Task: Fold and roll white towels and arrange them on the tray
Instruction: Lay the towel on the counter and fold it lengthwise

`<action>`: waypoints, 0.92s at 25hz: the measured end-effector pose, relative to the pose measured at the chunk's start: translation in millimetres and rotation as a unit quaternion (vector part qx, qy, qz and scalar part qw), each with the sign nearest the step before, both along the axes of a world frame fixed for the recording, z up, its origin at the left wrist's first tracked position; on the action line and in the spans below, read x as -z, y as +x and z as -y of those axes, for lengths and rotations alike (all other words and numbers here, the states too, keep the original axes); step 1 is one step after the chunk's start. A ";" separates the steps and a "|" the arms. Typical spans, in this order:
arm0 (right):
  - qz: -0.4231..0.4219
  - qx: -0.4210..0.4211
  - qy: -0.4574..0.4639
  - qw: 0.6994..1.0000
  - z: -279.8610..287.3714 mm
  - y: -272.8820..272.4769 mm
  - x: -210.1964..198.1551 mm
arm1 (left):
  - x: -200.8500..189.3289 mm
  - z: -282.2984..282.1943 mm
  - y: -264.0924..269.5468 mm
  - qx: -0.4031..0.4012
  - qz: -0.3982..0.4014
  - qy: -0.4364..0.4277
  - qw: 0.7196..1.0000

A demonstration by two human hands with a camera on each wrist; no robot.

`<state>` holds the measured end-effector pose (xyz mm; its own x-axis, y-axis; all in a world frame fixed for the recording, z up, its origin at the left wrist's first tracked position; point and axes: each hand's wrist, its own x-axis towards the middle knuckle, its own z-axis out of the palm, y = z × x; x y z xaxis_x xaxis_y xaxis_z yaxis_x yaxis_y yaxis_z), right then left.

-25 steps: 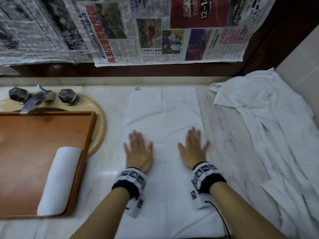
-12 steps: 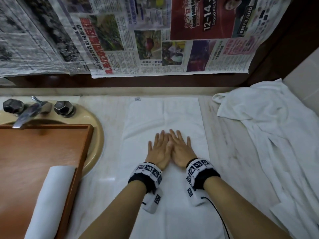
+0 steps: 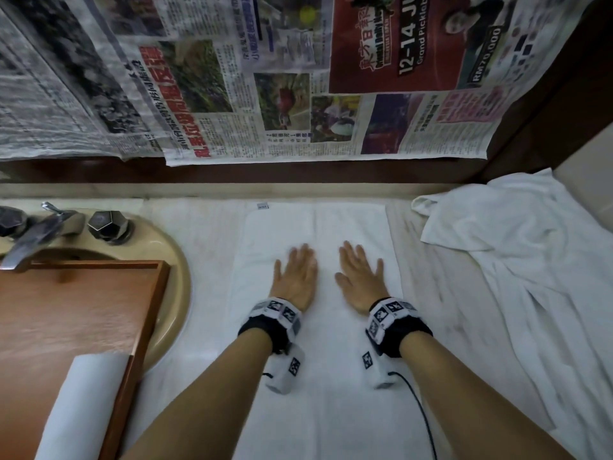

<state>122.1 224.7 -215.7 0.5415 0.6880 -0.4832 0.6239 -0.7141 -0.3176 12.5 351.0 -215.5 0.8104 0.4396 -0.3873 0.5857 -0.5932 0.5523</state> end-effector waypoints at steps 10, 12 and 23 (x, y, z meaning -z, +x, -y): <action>0.027 -0.032 0.000 0.999 -12.7 26.0 4.5 | 6.5 -25.2 21.2 0.007 0.030 0.005 1.000; 0.040 0.087 -0.058 0.994 3.3 45.6 6.3 | 10.9 -57.4 3.9 -0.135 -0.038 0.063 0.988; 0.027 -0.019 0.023 0.999 -57.4 42.1 13.3 | 11.8 -42.9 67.3 0.055 -0.006 0.008 0.998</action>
